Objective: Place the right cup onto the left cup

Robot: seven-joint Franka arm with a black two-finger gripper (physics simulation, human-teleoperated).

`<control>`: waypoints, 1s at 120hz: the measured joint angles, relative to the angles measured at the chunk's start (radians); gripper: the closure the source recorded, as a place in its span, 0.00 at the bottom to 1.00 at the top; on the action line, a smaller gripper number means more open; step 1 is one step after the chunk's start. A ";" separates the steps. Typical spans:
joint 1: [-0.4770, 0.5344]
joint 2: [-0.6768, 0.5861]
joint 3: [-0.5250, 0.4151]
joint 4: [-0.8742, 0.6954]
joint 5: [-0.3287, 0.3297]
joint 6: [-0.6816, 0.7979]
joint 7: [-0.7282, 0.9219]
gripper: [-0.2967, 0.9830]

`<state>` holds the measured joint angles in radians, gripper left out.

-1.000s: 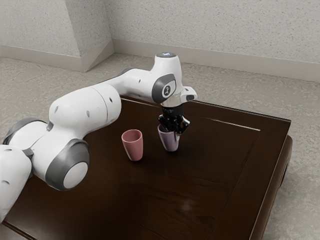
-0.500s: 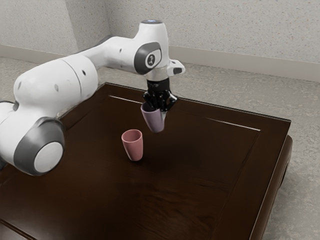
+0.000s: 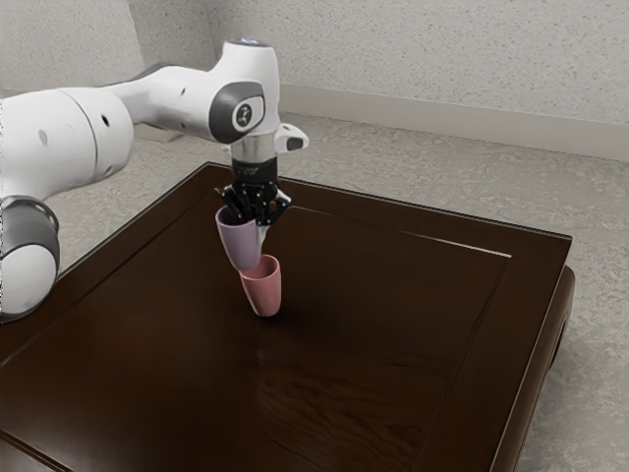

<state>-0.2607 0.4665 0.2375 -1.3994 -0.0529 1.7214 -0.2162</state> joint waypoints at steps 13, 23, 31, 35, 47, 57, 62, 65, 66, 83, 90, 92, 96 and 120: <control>-0.002 0.040 0.000 0.024 0.000 0.015 -0.008 0.84; -0.004 0.054 -0.002 0.044 -0.001 0.023 -0.014 0.84; -0.006 0.058 -0.003 0.052 -0.001 0.027 -0.018 0.84; -0.006 0.060 -0.003 0.053 -0.002 0.029 -0.020 0.84; -0.005 0.064 -0.003 0.045 -0.006 0.033 -0.025 0.84; -0.005 0.066 -0.003 0.039 -0.013 0.037 -0.028 0.84; -0.005 0.067 -0.003 0.033 -0.016 0.043 -0.030 0.84; -0.005 0.069 -0.003 0.031 -0.018 0.047 -0.031 0.84; -0.005 0.070 -0.003 0.030 -0.018 0.048 -0.031 0.84; -0.002 0.080 -0.003 0.025 -0.025 0.064 -0.036 0.84; -0.002 0.082 -0.003 0.024 -0.027 0.069 -0.037 0.84; -0.002 0.082 -0.003 0.024 -0.027 0.071 -0.038 0.84; -0.003 0.083 -0.003 0.025 -0.027 0.075 -0.039 0.81; -0.006 0.080 -0.003 0.028 -0.034 0.088 -0.050 0.48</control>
<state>-0.2662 0.5460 0.2346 -1.3716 -0.0869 1.8097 -0.2658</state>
